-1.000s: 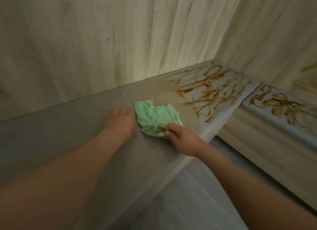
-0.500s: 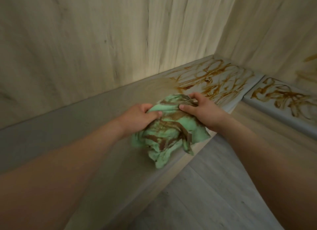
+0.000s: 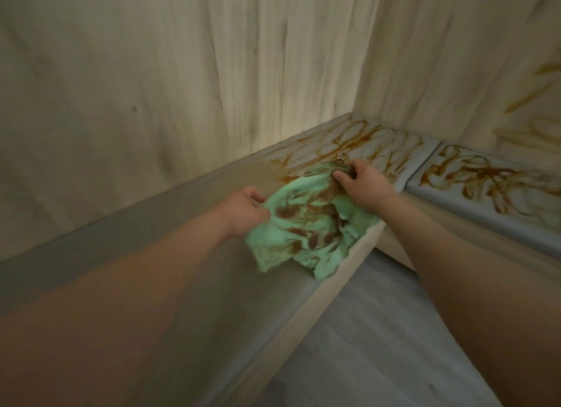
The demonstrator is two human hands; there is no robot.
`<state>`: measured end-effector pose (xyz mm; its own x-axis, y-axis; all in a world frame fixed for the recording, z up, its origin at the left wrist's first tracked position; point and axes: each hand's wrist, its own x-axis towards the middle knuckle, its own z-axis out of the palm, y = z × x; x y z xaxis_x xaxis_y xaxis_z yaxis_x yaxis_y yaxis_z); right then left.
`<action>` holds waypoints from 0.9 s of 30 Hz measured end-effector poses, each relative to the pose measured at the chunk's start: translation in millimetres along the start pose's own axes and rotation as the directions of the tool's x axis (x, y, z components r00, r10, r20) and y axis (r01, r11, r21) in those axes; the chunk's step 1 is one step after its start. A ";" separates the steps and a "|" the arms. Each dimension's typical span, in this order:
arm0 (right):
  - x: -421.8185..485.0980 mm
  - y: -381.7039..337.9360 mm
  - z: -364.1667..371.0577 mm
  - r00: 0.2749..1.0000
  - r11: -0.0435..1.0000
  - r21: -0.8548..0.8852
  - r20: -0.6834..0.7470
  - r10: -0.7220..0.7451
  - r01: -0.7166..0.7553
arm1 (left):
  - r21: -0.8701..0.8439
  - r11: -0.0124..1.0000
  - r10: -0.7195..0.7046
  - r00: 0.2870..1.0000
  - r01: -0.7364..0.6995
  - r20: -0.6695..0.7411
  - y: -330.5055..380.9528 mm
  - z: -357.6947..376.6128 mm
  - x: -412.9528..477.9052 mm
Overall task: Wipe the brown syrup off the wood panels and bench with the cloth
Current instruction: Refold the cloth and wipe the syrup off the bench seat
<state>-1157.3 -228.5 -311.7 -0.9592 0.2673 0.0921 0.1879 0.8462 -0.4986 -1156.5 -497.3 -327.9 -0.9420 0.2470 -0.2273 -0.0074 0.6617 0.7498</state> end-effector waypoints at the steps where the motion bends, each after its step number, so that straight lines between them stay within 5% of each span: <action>1: 8.8 7.3 5.8 0.997 0.988 -0.136 0.013 0.081 -0.079 | 0.083 0.996 -0.019 1.000 0.018 0.005 2.8 9.5 11.4; 3: 12.1 14.2 29.6 0.987 0.941 -0.301 -0.004 0.162 -0.155 | 0.288 0.956 -0.061 0.998 0.057 0.005 2.7 29.7 26.5; 6: -0.2 17.0 86.0 0.987 0.963 -0.269 0.155 0.044 -0.001 | 0.483 0.872 -0.061 0.996 0.084 -0.062 -7.3 49.7 41.9; 9: 14.9 41.4 118.0 0.968 0.950 -0.313 0.238 0.079 -0.001 | 0.597 0.798 -0.039 0.996 0.083 -0.086 -13.9 56.2 68.9; 17: 107.7 79.9 123.8 0.980 0.926 -0.366 0.131 0.149 -0.092 | 0.705 0.698 -0.190 0.982 0.125 0.015 -8.9 45.7 162.7; 27: 170.3 82.0 125.7 0.965 0.905 -0.415 0.182 0.188 -0.098 | 0.648 0.675 -0.547 0.829 0.353 0.118 4.0 36.2 218.0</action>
<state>-1331.8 -171.6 -445.3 -0.9290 0.3331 -0.1615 0.3515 0.9306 -0.1026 -1349.7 -415.2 -397.0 -0.7368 -0.0735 -0.6721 -0.1201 0.9925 0.0231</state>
